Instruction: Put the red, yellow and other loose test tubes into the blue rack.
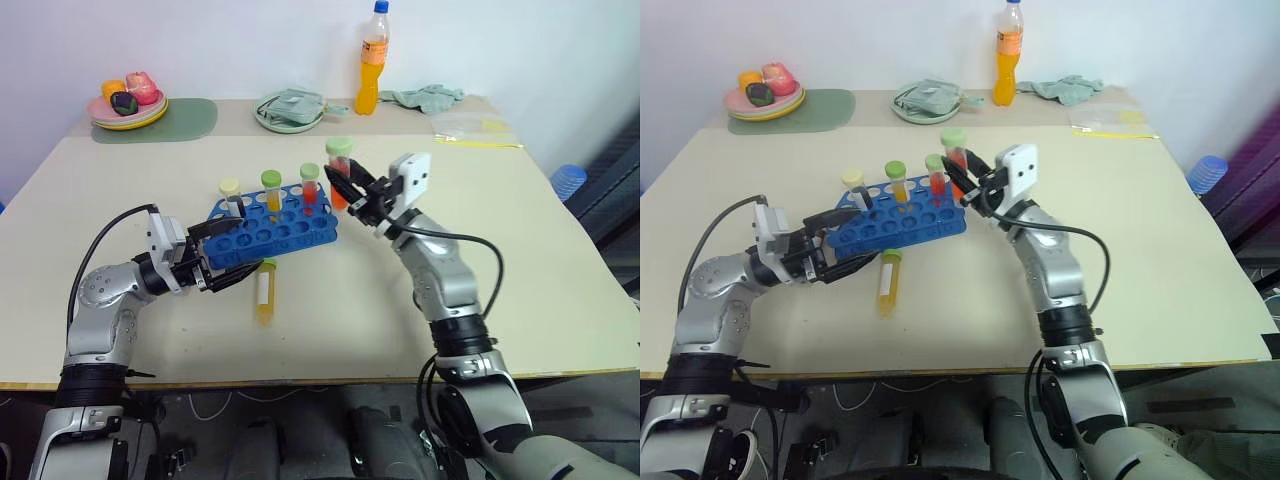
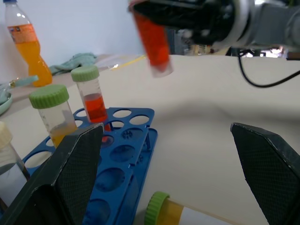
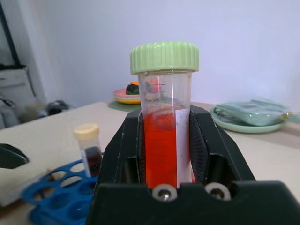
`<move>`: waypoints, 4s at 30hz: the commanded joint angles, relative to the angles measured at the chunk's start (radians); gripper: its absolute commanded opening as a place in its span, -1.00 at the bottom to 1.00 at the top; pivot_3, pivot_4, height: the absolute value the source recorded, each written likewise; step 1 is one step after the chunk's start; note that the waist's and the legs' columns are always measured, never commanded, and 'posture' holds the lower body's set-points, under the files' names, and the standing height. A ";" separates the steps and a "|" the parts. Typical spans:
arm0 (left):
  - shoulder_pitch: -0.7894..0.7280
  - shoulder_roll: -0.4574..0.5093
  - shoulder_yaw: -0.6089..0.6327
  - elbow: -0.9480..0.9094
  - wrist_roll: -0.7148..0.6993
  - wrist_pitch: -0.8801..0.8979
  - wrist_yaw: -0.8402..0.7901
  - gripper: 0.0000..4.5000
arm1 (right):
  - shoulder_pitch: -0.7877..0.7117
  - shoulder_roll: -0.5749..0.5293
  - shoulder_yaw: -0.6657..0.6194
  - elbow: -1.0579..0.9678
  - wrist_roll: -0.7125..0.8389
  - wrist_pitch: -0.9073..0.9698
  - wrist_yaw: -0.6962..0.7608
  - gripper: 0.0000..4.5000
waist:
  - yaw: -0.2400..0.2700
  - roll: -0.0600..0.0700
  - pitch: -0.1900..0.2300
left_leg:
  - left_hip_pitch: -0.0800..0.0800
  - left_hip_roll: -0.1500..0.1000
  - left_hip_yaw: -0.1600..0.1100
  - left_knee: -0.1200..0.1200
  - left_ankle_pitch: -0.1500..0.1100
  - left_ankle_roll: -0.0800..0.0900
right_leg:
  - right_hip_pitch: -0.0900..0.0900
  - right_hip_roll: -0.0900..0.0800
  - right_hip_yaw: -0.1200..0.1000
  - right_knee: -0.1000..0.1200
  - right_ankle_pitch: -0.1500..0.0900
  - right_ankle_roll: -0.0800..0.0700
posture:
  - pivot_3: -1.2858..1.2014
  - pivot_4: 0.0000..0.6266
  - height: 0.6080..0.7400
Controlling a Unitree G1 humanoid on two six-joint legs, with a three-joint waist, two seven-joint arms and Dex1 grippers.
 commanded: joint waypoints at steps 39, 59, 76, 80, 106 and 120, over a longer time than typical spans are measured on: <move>0.021 0.070 0.062 -0.092 -0.032 0.045 0.006 1.00 | -0.186 0.162 -0.044 0.657 -0.082 -0.571 -0.094 -0.66 | -0.023 0.001 0.000 | 0.001 0.000 0.000 -0.001 0.000 0.000 | 0.001 -0.001 0.000 0.001 0.000 0.000 | 0.03 -0.52 1.00; 0.030 0.073 0.064 -0.142 -0.038 0.078 0.032 1.00 | -0.196 0.150 -0.070 0.701 -0.097 -0.586 -0.123 -0.66 | -0.023 0.001 0.000 | 0.002 0.001 -0.001 -0.001 0.000 0.000 | 0.001 -0.002 0.000 0.001 0.000 0.000 | 0.03 -0.52 1.00; 0.027 0.068 0.062 -0.116 -0.034 0.060 0.015 1.00 | -0.136 0.151 -0.056 0.658 -0.097 -0.590 -0.101 -0.66 | -0.023 0.001 0.000 | 0.001 0.001 0.000 -0.001 0.000 0.000 | 0.001 -0.002 0.000 0.001 0.000 0.000 | 0.03 -0.52 1.00; 0.026 0.067 0.062 -0.109 -0.032 0.057 0.010 1.00 | -0.149 0.162 -0.072 0.675 -0.063 -0.564 -0.066 -0.44 | -0.023 0.001 0.000 | 0.001 0.001 0.000 -0.001 0.000 0.000 | 0.001 -0.002 0.000 0.001 0.000 0.000 | 0.03 -0.52 1.00; 0.039 0.062 0.037 -0.117 -0.036 0.082 -0.004 1.00 | 0.326 -0.237 -0.078 -0.638 0.196 0.303 -0.051 0.99 | -0.021 0.001 0.001 | 0.002 0.000 0.001 -0.001 0.000 0.000 | 0.001 -0.001 0.002 0.000 -0.001 -0.001 | 0.03 -0.52 1.00; 0.104 0.103 0.038 -0.249 -0.056 0.183 -0.004 1.00 | 0.428 -0.787 -0.268 -0.777 0.603 0.555 0.527 0.99 | 0.005 -0.001 0.001 | 0.002 0.000 0.000 0.000 0.000 0.001 | 0.003 0.000 0.001 -0.003 -0.003 -0.003 | 0.03 -0.52 1.00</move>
